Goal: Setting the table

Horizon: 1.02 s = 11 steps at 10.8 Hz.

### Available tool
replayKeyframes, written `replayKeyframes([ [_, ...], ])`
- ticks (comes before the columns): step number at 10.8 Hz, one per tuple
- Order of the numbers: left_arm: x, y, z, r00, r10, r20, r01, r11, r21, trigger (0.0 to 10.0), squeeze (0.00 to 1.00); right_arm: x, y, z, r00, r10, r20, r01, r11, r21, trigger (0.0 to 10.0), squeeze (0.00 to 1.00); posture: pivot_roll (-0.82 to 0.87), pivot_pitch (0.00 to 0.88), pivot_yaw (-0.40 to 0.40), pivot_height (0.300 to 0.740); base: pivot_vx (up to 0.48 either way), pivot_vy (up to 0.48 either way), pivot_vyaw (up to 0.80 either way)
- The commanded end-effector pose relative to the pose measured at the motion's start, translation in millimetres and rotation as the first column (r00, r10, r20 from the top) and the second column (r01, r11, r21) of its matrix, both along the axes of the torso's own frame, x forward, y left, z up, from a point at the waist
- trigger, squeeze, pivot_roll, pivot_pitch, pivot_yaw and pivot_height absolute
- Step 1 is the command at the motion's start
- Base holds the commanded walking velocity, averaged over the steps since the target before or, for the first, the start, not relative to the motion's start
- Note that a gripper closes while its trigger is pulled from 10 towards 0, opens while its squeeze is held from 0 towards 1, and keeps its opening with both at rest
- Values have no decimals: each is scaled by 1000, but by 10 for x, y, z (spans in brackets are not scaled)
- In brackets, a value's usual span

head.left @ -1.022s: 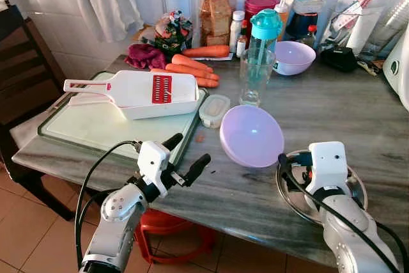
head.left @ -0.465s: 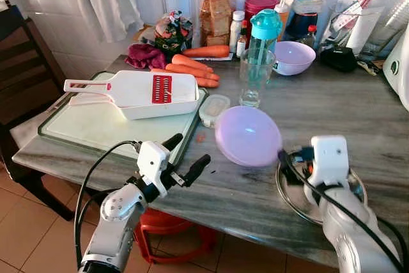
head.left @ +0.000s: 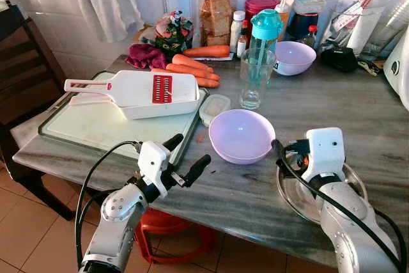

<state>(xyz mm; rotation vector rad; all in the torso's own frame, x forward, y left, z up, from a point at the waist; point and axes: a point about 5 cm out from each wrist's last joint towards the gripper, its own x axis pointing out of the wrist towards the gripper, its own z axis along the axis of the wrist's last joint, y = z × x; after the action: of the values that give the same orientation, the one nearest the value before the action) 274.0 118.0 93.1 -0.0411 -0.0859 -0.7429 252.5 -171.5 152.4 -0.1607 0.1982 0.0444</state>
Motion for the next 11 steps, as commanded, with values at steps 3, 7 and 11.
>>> replayKeyframes([
  [3,22,-3,4,1000,-1,7,1,1000,11,10000,0,-114,-131,146,999,-15,32,18,995,-102,10000,992,-66,29,38,740,0,0,0],
  [7,28,1,-1,1000,0,5,0,1000,10,10000,0,-146,-222,33,999,-45,-21,41,987,-158,10000,992,-57,31,38,740,0,0,0],
  [11,8,15,4,1000,18,9,-18,1000,8,10000,0,-263,-196,-148,990,-50,-133,38,995,-88,10000,988,-45,42,23,740,0,0,0],
])
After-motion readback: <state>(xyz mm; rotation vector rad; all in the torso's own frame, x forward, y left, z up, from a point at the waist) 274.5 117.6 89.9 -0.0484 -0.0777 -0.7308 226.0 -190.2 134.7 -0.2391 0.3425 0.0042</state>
